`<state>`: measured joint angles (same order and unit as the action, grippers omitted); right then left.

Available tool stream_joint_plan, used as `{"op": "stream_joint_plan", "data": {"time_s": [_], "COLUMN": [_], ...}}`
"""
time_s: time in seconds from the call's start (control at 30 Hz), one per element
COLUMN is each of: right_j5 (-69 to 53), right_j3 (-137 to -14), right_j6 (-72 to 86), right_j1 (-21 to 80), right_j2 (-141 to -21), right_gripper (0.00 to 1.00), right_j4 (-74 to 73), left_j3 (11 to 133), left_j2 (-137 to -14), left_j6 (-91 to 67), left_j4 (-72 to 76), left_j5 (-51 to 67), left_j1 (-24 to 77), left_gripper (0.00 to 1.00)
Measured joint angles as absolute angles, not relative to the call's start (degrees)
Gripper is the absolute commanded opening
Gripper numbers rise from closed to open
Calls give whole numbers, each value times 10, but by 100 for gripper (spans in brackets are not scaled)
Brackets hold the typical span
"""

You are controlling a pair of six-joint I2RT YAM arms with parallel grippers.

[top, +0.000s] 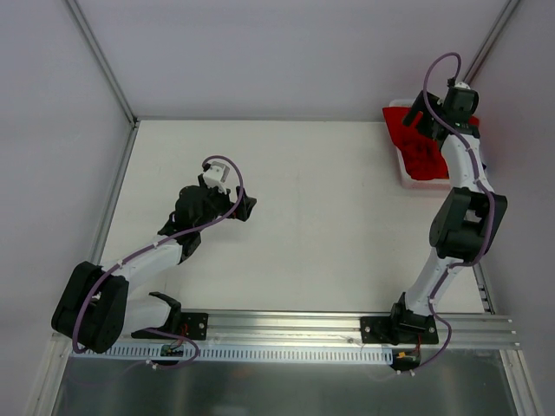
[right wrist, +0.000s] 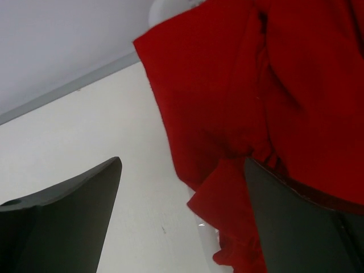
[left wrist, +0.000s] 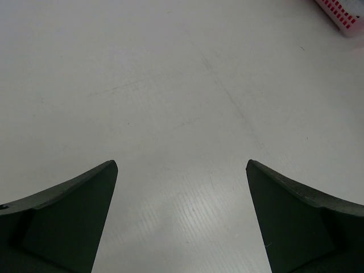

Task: Fold and stack the t-shirts
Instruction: Grab crumpled tshirt from bin with the right arm

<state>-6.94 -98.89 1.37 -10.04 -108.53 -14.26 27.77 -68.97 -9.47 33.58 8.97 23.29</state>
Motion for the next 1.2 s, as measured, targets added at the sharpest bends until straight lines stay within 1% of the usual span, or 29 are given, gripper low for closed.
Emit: {"op": "stream_joint_plan", "data": {"time_s": [0.23,0.67,0.87,0.9,0.93,1.2], "right_j5": [-45,55,74,74,75,73], "right_j3": [-1030,-1055,-1055,-1055,-1054,-1052], "right_j6": [-34,-147,-173,-174,-175,-175], "right_j1": [-108,-107,-107,-107,-107,-107], "right_j2": [-1138,-1141,-1156,-1159,-1163,-1192], "right_gripper": [94,92,82,80,76,70], "right_j4": [-191,-205,-204,-203,-202,-185], "left_j3": [277,277,277,277,277,277], "left_j2": [-690,-690,-690,-690,-690,-690], "left_j6": [-95,-95,-95,-95,-95,-95], "left_j4": [336,336,336,336,336,336], "left_j5": [90,90,90,90,90,90], "left_j1": [233,233,233,233,233,233], "left_gripper": [99,99,99,99,99,99]}}
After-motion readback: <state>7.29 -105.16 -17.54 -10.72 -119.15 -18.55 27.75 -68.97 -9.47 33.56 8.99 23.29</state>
